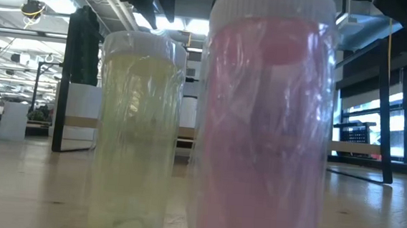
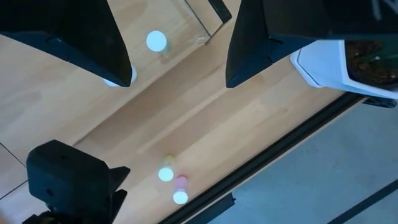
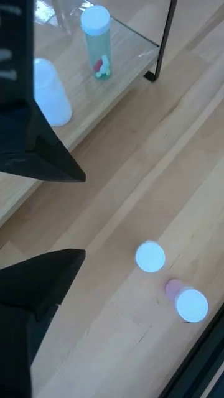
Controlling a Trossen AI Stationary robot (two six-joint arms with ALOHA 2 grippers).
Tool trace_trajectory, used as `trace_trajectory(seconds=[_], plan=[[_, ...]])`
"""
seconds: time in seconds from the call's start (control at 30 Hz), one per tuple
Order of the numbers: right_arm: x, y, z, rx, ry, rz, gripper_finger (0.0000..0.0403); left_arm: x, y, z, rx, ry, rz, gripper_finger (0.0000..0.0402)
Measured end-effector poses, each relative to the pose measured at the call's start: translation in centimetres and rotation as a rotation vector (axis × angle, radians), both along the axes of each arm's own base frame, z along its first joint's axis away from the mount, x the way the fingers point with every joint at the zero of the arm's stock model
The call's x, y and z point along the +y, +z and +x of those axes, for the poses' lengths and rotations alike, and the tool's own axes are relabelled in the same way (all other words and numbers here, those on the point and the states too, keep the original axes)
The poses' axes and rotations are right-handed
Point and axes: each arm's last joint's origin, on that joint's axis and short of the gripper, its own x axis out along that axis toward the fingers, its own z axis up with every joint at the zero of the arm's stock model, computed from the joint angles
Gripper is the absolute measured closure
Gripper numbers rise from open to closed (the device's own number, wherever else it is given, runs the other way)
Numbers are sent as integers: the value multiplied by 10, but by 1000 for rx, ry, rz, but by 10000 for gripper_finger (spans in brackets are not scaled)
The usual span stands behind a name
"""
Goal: Pick and place medicine bottles onto shelf by color
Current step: Put the top yellow pill bottle on the shelf
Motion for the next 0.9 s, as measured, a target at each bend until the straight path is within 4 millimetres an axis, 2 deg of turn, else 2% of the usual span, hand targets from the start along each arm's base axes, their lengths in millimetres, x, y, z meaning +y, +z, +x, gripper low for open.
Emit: trace_trajectory(seconds=[0.9], plan=[[-3,4,7,-75,-7,-38,216,0,0,0,0,0,0,147]])
